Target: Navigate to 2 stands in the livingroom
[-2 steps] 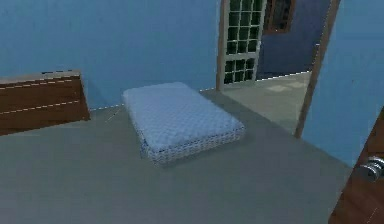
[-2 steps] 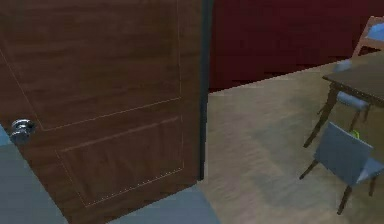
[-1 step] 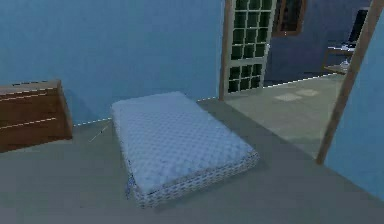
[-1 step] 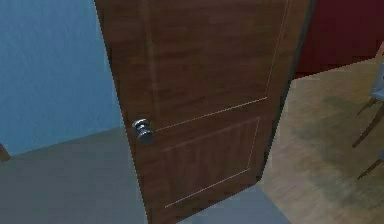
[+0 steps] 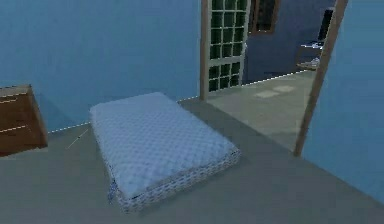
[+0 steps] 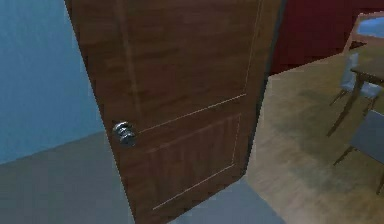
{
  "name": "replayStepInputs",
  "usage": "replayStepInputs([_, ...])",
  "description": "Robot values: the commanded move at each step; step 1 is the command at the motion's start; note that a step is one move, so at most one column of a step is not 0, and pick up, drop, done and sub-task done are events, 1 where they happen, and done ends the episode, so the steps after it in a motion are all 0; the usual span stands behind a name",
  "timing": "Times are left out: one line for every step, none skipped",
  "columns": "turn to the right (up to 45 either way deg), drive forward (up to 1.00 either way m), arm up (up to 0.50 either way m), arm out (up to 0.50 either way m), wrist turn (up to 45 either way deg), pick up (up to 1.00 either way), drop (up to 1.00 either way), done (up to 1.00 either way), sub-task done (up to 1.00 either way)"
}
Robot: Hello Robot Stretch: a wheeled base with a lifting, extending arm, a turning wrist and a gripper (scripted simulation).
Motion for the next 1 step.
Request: replayStepInputs([0.0, 0.3, 0.0, 0.0, 0.0, 0.0, 0.0, 0.0, 0.0])
